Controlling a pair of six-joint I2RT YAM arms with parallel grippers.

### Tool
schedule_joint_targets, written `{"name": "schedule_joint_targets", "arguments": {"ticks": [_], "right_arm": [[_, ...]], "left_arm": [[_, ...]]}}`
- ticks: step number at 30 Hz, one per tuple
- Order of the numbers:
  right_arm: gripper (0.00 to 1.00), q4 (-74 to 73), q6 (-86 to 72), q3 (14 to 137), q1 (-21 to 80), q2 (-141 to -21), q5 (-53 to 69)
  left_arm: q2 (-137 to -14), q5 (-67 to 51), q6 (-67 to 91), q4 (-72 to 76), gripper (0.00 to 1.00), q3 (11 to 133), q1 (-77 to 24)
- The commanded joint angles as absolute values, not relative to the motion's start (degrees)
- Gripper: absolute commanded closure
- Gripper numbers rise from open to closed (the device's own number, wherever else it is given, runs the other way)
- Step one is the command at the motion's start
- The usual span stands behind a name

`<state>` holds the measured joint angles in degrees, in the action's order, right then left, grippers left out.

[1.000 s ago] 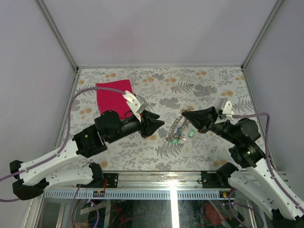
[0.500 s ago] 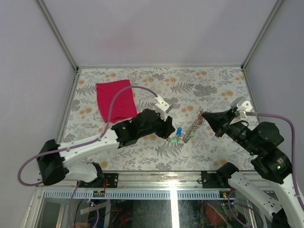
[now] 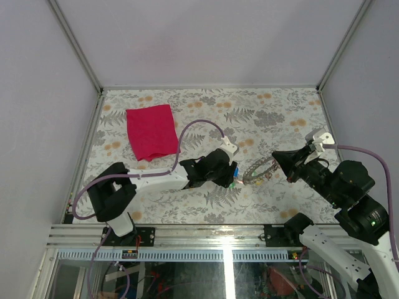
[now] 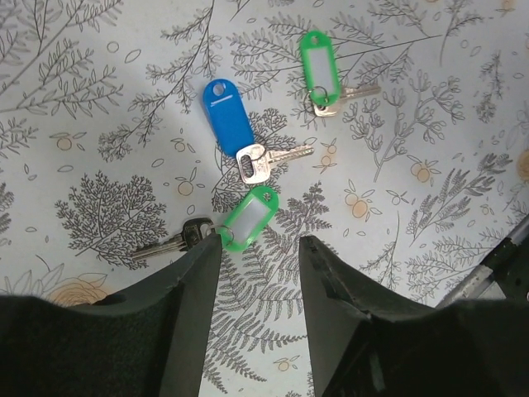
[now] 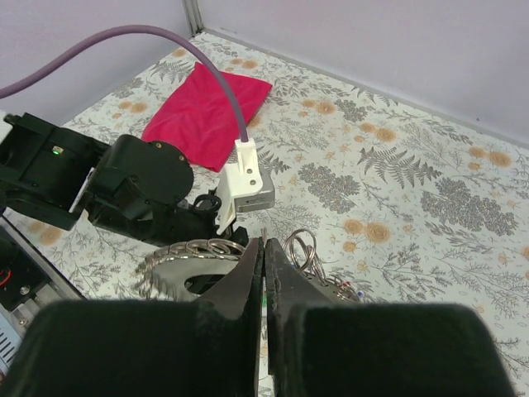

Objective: Put the keys on the keyring

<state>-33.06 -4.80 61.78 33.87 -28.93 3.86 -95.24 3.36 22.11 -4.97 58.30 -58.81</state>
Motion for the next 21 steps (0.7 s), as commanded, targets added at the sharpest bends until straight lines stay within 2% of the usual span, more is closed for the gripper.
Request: {"name": "schedule_joint_targets", "arguments": {"ticks": [1,21], "right_arm": [[1.00,-29.22,-5.58,62.74,34.15,-28.20,2.79],[1.00,-28.28,-6.28,60.39,34.10,-28.51,4.66]], "left_arm": [[-97.03,6.10,27.32,-3.71,0.57,58.41,-58.55],[-105.48,8.09,27.77,-3.81,0.58,61.43,-57.28]]}}
